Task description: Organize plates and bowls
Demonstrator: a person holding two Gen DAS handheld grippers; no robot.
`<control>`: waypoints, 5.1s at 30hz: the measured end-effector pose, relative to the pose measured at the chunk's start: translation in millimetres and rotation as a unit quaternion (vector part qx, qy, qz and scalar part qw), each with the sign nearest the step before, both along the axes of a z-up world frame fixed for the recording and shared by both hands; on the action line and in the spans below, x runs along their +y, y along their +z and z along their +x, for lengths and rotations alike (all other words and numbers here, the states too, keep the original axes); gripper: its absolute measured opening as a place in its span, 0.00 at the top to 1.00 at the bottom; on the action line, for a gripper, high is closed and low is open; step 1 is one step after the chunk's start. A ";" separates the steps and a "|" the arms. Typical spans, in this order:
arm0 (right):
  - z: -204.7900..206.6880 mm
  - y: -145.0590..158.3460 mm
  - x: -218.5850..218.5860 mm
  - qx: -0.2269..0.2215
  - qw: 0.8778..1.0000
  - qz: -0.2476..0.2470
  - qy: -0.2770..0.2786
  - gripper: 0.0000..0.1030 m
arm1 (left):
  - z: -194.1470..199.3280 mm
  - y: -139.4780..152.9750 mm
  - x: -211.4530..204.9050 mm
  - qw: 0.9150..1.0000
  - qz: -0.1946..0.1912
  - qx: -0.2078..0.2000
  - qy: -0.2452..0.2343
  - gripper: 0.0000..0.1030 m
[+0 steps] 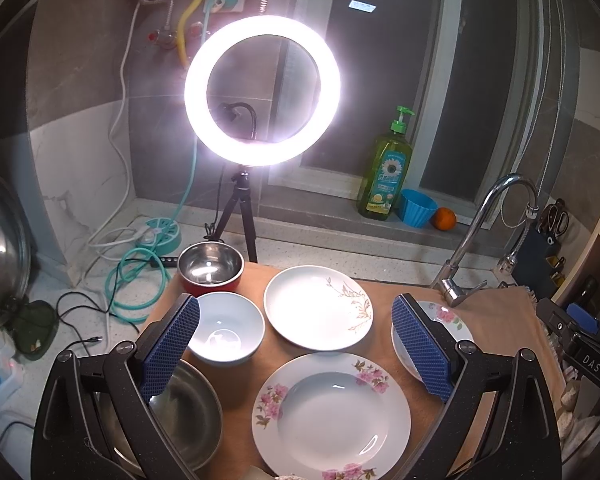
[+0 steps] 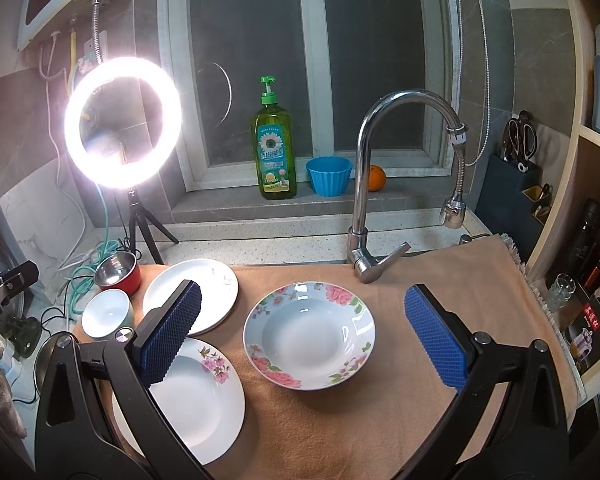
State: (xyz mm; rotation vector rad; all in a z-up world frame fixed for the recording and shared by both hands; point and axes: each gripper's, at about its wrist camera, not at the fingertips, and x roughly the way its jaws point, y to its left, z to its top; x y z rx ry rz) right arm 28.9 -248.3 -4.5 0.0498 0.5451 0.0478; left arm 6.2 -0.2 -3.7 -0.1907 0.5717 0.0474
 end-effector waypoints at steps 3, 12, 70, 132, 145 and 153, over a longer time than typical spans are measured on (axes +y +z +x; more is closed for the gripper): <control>0.3 -0.1 -0.1 0.001 1.000 0.000 0.000 0.00 | 0.0 0.0 0.2 1.000 -0.001 0.000 -0.001 0.06; 1.2 -1.7 0.0 0.001 1.000 -0.001 0.000 0.00 | 0.1 -1.3 1.8 1.000 -0.003 0.000 -0.001 0.06; 44.7 -146.1 10.7 0.266 0.941 0.153 0.140 0.49 | 36.3 -122.0 23.6 0.959 -0.094 0.248 -0.095 0.51; 72.4 -198.8 25.3 0.346 0.894 0.236 0.158 0.86 | 135.6 -166.8 -13.2 0.878 0.076 0.427 -0.205 0.74; 72.6 -196.8 23.9 0.351 0.893 0.234 0.159 0.86 | 123.3 -166.7 -9.1 0.883 0.067 0.420 -0.197 0.74; 72.6 -194.8 17.1 0.354 0.894 0.226 0.155 0.85 | 109.7 -164.9 -2.3 0.886 0.049 0.418 -0.197 0.74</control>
